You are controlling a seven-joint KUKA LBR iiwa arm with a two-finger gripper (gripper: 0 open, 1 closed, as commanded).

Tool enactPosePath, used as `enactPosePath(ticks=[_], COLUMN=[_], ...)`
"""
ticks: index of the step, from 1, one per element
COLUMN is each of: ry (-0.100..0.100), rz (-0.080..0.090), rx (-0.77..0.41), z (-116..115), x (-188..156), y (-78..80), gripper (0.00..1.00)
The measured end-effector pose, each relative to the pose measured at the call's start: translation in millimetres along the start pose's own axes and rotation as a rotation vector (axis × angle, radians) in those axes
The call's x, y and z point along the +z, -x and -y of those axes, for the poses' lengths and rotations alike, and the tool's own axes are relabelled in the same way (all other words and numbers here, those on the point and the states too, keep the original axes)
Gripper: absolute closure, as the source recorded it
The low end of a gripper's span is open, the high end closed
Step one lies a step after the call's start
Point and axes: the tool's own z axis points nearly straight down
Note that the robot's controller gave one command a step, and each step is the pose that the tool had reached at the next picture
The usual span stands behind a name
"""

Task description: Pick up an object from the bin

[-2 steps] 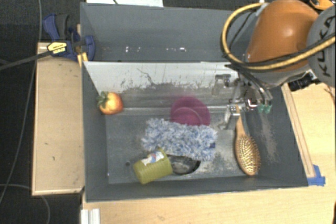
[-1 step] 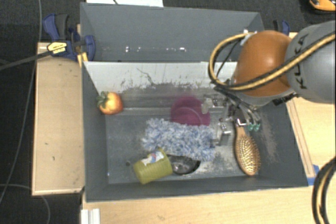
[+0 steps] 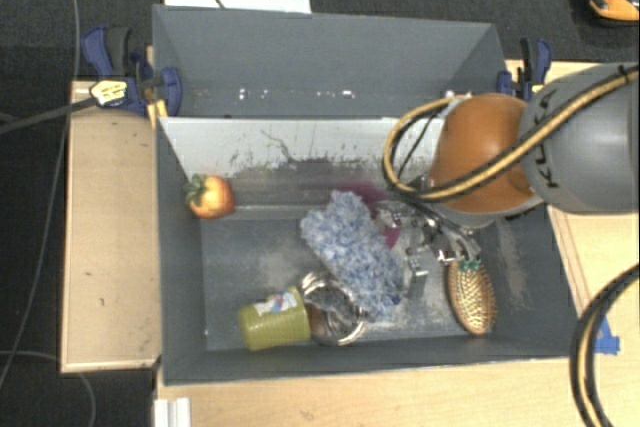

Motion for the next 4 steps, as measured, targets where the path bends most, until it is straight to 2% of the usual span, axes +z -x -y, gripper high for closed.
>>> enactPosePath(ticks=[1, 2, 3, 4], ry=[0.0, -0.004, -0.001, 0.023], rz=[0.0, 0.005, 0.006, 0.007], rx=[-0.18, -0.372, -0.375, -0.813], z=[0.3, 61.7, 58.5, 116.9], x=[19.3, 22.0, 22.1, 21.3], y=[2.2, -9.6, -8.9, 1.4], gripper=[0.0, 0.0, 0.0, 0.0])
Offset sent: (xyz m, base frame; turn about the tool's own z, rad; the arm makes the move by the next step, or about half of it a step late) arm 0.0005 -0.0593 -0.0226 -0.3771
